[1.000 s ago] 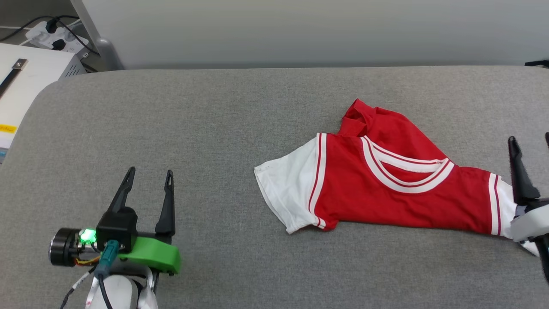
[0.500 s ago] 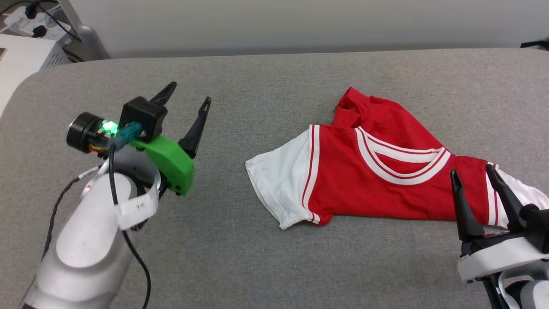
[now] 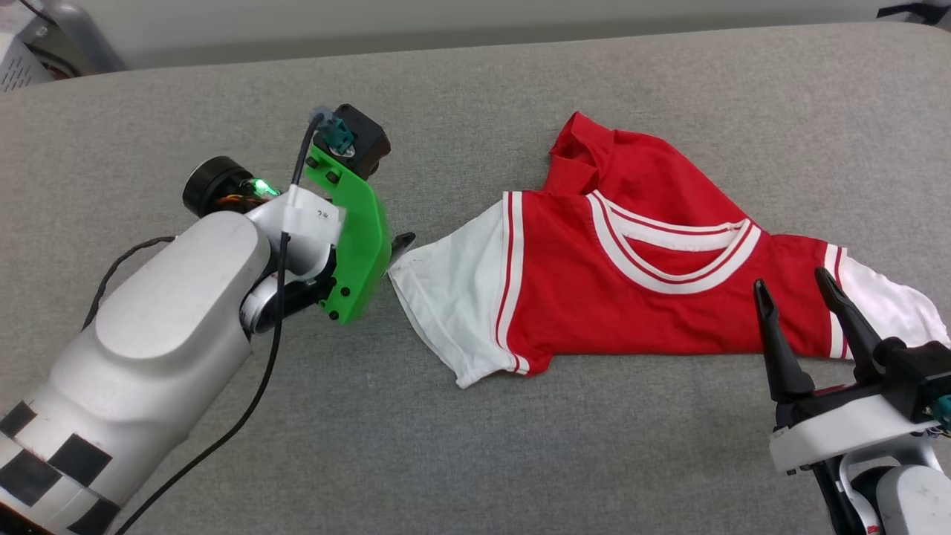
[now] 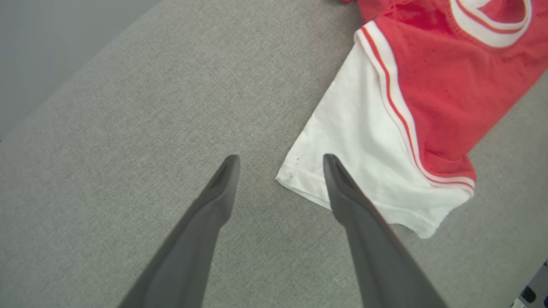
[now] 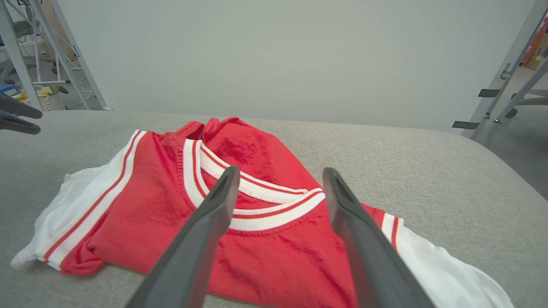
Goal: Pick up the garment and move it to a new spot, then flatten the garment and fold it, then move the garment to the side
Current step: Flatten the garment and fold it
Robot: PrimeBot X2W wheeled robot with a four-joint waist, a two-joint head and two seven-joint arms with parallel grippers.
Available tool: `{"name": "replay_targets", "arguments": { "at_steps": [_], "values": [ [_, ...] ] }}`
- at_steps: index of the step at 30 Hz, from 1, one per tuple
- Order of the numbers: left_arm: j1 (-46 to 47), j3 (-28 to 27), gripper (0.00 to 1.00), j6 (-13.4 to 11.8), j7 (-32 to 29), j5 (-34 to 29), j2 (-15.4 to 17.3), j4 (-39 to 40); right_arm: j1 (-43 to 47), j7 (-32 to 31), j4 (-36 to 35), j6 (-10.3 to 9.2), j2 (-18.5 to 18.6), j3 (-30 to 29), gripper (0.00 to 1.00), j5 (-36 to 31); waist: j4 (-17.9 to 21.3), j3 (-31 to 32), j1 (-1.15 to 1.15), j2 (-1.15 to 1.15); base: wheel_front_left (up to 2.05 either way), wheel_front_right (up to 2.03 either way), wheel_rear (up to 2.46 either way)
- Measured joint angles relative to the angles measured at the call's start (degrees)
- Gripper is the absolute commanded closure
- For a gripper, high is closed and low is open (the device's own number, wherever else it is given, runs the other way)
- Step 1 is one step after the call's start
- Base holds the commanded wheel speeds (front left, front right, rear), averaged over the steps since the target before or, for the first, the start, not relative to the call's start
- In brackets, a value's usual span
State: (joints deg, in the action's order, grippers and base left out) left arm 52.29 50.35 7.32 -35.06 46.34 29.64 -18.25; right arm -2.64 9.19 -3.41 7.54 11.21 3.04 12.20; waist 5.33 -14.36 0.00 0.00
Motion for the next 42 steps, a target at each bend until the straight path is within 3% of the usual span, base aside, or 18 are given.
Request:
{"name": "replay_targets", "arguments": {
  "at_steps": [6, 12, 18, 19, 20, 25, 29, 38, 42],
  "values": [
    [4.61, 8.66, 0.0, 0.0, -3.35, 2.67, 0.38, -5.66, -2.41, 0.69, 1.52, 0.0, -0.2, 1.32, 0.0, -0.03, 1.93, -2.54, 0.0, 0.0, 0.0, 0.0, 0.0],
    [6.02, 14.55, 0.0, 0.0, -2.71, 4.98, 0.02, -11.1, -4.04, 1.6, 3.13, 0.0, -0.53, 2.07, 0.0, -0.01, 3.89, -4.94, 0.0, 0.0, 0.0, 0.0, 0.0],
    [8.99, 19.37, 0.0, -0.01, -3.42, 7.44, 0.87, -11.13, -4.63, 2.26, 4.3, 0.0, -0.56, 1.75, 0.0, 0.09, 5.28, -6.76, 0.0, 0.0, 0.0, 0.0, 0.0],
    [9.26, 19.72, 0.19, -0.01, -3.56, 7.64, 0.99, -10.92, -4.65, 2.42, 4.5, 0.0, -0.56, 1.64, 0.0, 0.1, 5.38, -6.99, 0.0, 0.0, 0.0, 0.0, 0.0],
    [9.49, 19.92, 1.0, -0.01, -3.55, 8.03, 1.09, -10.83, -4.72, 2.46, 4.74, 0.0, -0.55, 1.59, 0.0, 0.1, 5.45, -7.17, 0.0, 0.0, 0.0, 0.0, 0.0],
    [9.72, 21.21, 1.0, 0.0, -1.22, 8.62, 1.14, -10.12, -5.53, 2.93, 5.75, 0.0, -0.73, 1.76, 0.0, 0.16, 5.38, -7.2, 0.0, 0.0, 0.0, 0.0, 0.0],
    [9.66, 22.4, 1.0, 0.01, 4.95, 8.6, 2.58, -9.17, -5.71, 3.01, 6.24, 0.0, -0.67, 1.49, 0.0, 0.19, 5.25, -6.24, 0.0, 0.0, 0.0, 0.0, 0.0],
    [9.13, 21.29, 1.0, 0.01, 14.19, 11.26, 11.69, -8.94, -4.14, 1.71, 4.41, 0.0, 2.52, -4.2, 0.0, 0.16, 3.96, -1.76, 0.0, 0.0, 0.0, 0.0, 0.0],
    [7.1, 20.7, 1.0, 0.01, 16.23, 12.89, 14.91, -10.1, -3.99, -2.12, 2.1, 0.0, 6.03, -5.12, 0.0, 0.26, 2.86, 0.1, 0.0, 0.0, 0.0, 0.0, 0.0]
  ]
}}
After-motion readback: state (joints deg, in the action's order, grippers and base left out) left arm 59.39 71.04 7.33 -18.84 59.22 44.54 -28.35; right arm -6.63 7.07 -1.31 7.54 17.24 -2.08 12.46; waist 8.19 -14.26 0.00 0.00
